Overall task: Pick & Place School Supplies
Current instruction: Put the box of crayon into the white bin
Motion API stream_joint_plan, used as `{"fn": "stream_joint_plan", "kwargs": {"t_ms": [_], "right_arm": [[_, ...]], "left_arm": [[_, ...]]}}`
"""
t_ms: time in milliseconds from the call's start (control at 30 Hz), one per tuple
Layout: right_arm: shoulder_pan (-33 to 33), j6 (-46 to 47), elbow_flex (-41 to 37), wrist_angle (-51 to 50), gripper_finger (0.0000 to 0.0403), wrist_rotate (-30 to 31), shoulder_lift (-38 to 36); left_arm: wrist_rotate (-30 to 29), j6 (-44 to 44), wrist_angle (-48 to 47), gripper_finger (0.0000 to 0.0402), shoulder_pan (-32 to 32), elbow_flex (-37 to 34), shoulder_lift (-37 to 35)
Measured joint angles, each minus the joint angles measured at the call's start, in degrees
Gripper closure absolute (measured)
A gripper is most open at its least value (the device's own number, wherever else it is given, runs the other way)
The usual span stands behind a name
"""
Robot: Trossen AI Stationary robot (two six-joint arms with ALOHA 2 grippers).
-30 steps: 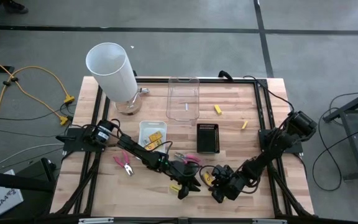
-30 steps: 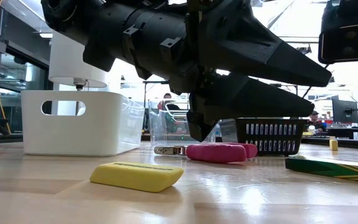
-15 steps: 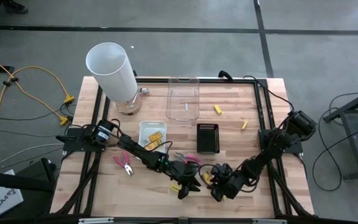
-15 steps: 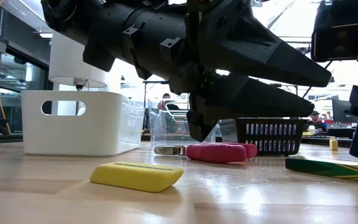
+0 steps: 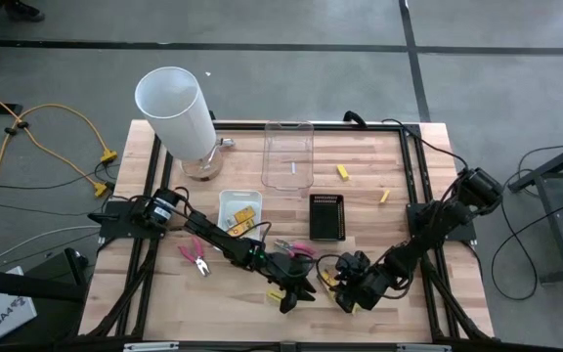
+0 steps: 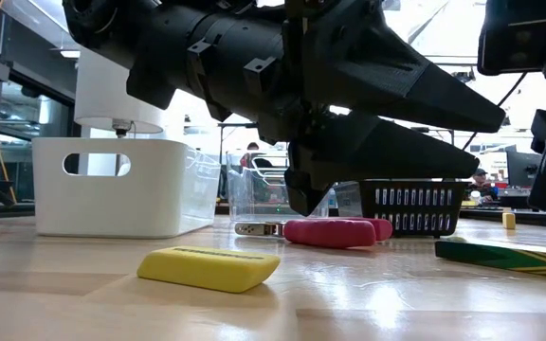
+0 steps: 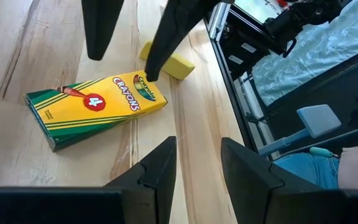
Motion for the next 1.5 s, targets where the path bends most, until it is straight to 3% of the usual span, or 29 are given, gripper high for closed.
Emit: {"fn": "stream_joint_plan", "kwargs": {"t_ms": [533, 800, 1000, 1300, 1500], "right_arm": [[0.3, 1.7, 0.0, 0.2, 0.0236, 0.5, 0.1], [1.1, 1.7, 0.0, 0.7, 0.0296, 0.0, 0.1], [1.3, 2.0, -0.1, 1.0, 0.0318, 0.2, 0.1], [1.4, 4.9, -7.4, 14.0, 0.0321, 0.5, 0.2], [1.4, 4.7, -7.5, 13.7, 0.0321, 0.7, 0.2]], "left_arm": [[0.0, 0.0, -0.4, 0.028, 0.0, 0.0, 0.0], [0.0, 0.0, -0.4, 0.028, 0.0, 0.0, 0.0], [0.0, 0.0, -0.4, 0.028, 0.0, 0.0, 0.0], [0.0, -0.3, -0.4, 0.028, 0.0, 0.0, 0.0], [0.0, -0.3, -0.4, 0.028, 0.0, 0.0, 0.0]]}}
